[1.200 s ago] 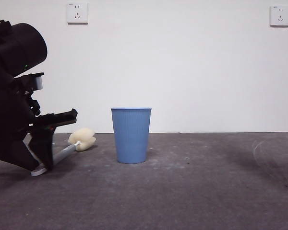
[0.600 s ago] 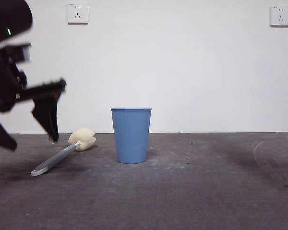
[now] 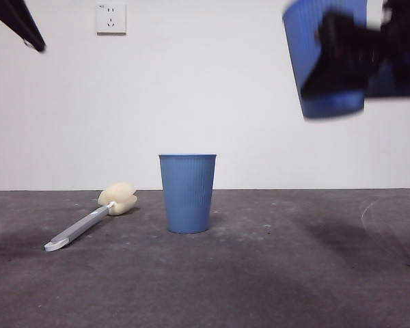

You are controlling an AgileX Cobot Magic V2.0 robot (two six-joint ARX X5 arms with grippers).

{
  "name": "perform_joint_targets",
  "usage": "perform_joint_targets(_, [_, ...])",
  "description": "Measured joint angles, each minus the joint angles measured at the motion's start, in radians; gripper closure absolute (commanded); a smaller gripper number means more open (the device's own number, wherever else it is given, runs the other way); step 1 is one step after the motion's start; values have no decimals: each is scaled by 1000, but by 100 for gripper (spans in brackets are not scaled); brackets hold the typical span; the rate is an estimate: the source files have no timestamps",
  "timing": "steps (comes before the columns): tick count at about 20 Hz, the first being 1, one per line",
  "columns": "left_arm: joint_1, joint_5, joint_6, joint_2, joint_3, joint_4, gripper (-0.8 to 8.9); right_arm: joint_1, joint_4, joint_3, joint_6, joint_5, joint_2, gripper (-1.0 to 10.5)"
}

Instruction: Pick up the cup brush,pick up the cup,insert the brush into the cup,clean the cup,put the cup brush back,put the cup back to the fixed position on the table

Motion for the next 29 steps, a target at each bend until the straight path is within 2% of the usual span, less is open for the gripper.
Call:
perform_joint_targets(3, [0,15,3,-50,0,-54,423,-119,190,0,6,-134,170,959])
perform_joint_targets(7, [0,18,11,-57,0,-79,423,-219,407,0,7,-246,421,959])
perform_joint_targets(12, [-2,18,11,-55,0,-80,423,-252,524,66,6,-326,661,959])
perform_joint_targets(21, [-3,18,23,-55,0,-80,423,-285,572,264,-33,-380,926,959])
perform_joint_targets(29, [-3,18,43,-54,0,-80,423,-293,587,284,-36,-410,1016,959])
